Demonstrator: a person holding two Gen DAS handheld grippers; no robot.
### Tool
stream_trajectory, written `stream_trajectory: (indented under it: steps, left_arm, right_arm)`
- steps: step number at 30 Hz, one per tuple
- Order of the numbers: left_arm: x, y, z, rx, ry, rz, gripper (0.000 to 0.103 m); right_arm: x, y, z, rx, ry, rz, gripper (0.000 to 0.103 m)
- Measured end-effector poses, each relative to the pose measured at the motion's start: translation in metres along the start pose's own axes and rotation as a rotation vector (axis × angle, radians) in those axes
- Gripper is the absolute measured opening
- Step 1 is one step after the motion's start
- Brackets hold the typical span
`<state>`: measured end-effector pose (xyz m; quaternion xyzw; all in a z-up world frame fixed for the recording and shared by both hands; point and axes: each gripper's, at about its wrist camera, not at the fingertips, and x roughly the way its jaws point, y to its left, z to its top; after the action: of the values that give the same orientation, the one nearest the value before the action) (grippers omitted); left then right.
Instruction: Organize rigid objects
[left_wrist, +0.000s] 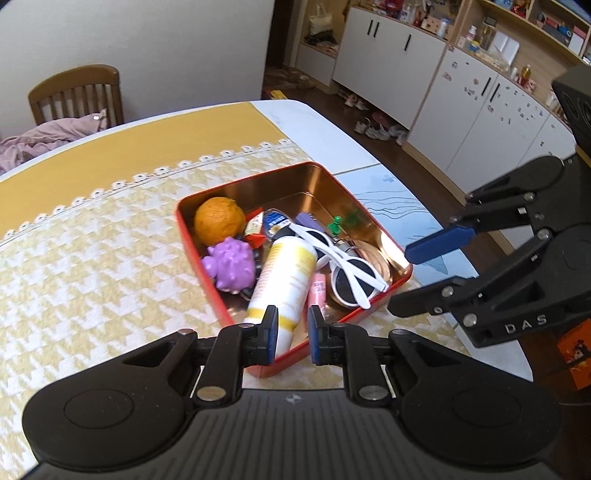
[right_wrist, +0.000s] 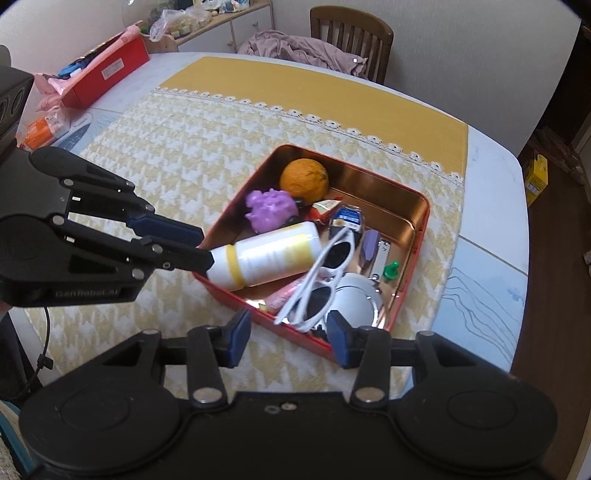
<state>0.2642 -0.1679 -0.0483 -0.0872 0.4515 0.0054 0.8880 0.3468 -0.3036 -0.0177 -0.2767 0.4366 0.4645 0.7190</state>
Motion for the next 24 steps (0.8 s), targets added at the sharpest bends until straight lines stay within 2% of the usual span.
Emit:
stream_trajectory:
  steps: [2,3,4,5,6,7,9,12,13,14,16,21,24]
  left_arm:
    - [-0.004,0.002,-0.004,-0.010,-0.005,-0.004,0.018]
    - [-0.007,0.002,-0.006,-0.012,-0.008,0.000,0.023]
    - [-0.009,0.003,-0.009,-0.011,-0.013,0.007,0.030]
    - [-0.012,0.003,-0.012,-0.010,-0.020,0.010,0.032]
    - [-0.014,0.004,-0.015,-0.012,-0.025,0.010,0.038]
    - [-0.016,0.005,-0.018,-0.018,-0.027,0.011,0.048]
    - [-0.019,0.008,-0.023,-0.031,-0.042,0.017,0.059]
    - [-0.023,0.012,-0.029,-0.049,-0.058,0.025,0.060]
    - [-0.024,0.012,-0.030,-0.052,-0.065,0.026,0.063]
    - [-0.026,0.013,-0.031,-0.054,-0.074,0.028,0.068]
    - [-0.030,0.014,-0.034,-0.058,-0.098,0.031,0.082]
    - [-0.033,0.017,-0.038,-0.084,-0.128,0.072,0.083]
    - [-0.036,0.020,-0.042,-0.089,-0.141,0.096,0.090]
  right_arm:
    - [-0.001,0.006,-0.004,-0.004,-0.007,0.001,0.052]
    - [-0.001,0.009,-0.005,-0.008,-0.014,0.000,0.058]
    - [-0.002,0.012,-0.007,-0.010,-0.024,-0.001,0.061]
    - [-0.004,0.015,-0.008,-0.012,-0.031,0.001,0.063]
    - [-0.004,0.018,-0.009,-0.014,-0.037,0.003,0.063]
    - [-0.005,0.021,-0.010,-0.013,-0.044,0.004,0.063]
    - [-0.007,0.025,-0.013,-0.017,-0.058,0.000,0.067]
    - [-0.008,0.030,-0.016,-0.022,-0.064,0.004,0.071]
    - [-0.008,0.033,-0.017,-0.027,-0.067,0.000,0.072]
    - [-0.008,0.035,-0.017,-0.032,-0.071,-0.002,0.075]
    - [-0.009,0.038,-0.019,-0.036,-0.082,0.005,0.080]
    - [-0.011,0.046,-0.022,-0.045,-0.113,0.010,0.090]
    - [-0.014,0.052,-0.024,-0.054,-0.138,0.014,0.098]
